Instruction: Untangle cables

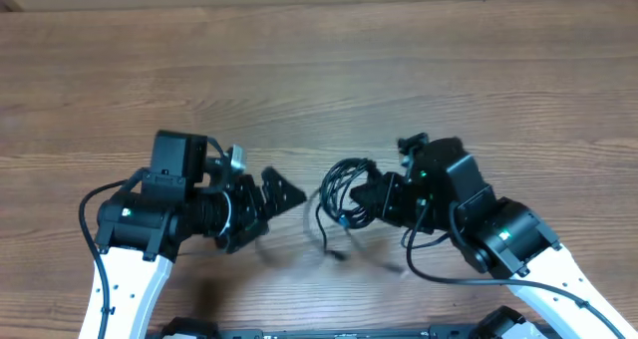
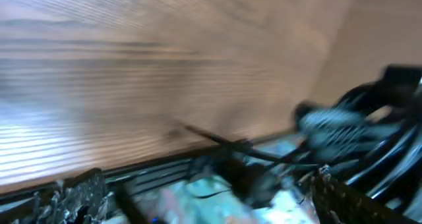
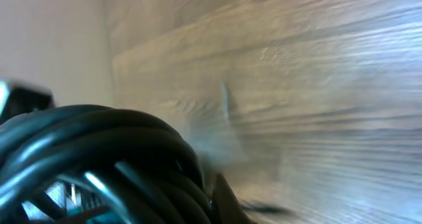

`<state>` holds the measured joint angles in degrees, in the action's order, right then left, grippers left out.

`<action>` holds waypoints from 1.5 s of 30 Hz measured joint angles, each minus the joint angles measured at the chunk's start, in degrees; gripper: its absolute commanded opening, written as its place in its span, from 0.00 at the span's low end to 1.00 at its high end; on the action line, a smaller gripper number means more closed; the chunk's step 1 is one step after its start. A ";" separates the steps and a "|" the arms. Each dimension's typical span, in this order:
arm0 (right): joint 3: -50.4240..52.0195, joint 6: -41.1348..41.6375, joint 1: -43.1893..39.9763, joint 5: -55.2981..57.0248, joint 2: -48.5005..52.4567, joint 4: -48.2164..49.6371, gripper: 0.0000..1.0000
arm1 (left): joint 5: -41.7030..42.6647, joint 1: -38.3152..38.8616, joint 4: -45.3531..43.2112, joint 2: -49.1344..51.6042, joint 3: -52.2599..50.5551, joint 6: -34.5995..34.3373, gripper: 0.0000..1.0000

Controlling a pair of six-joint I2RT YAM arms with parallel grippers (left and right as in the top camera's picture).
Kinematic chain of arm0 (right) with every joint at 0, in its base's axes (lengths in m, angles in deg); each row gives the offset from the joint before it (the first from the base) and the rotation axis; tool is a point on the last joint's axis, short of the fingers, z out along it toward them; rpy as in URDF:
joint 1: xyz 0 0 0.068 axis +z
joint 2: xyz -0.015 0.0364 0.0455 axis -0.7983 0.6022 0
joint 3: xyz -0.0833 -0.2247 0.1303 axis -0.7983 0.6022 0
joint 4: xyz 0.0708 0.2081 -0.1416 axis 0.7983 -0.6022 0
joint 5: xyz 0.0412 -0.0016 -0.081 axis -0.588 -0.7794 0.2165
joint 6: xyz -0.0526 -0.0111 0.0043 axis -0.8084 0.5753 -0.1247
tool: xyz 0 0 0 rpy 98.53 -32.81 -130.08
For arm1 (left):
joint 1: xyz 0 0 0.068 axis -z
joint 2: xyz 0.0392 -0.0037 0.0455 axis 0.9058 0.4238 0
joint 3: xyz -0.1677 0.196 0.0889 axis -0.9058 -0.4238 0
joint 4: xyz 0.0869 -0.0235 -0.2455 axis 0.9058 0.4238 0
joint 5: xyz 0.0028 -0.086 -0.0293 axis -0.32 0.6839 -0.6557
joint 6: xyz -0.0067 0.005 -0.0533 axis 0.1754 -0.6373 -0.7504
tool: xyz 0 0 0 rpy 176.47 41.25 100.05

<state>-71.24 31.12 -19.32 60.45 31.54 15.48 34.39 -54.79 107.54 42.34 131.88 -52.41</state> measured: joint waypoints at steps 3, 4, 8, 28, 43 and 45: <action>0.00 -0.24 -1.79 0.22 0.00 -1.03 0.04 | -0.94 0.00 2.49 0.00 0.00 5.14 1.00; 0.00 -0.46 -1.79 0.22 0.00 -1.29 0.04 | -0.94 0.00 2.49 0.00 0.00 6.14 0.99; 0.00 -1.53 -1.31 0.22 -0.02 -3.32 0.04 | 0.87 0.00 -0.28 0.00 0.00 6.99 1.00; 0.00 5.33 -0.94 5.51 0.07 -8.39 0.04 | 2.21 11.96 -10.58 0.02 0.00 -34.99 1.00; 0.00 9.27 -0.92 -6.08 3.45 -8.48 0.04 | -12.00 22.45 -18.49 0.15 0.00 -43.28 0.87; 0.00 9.42 -0.92 -6.40 3.43 -8.46 0.04 | -12.76 23.37 -18.60 0.70 0.00 -43.45 0.84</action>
<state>-71.24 40.54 -20.24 54.04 34.97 7.03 21.62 -31.43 88.94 43.04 131.88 -95.86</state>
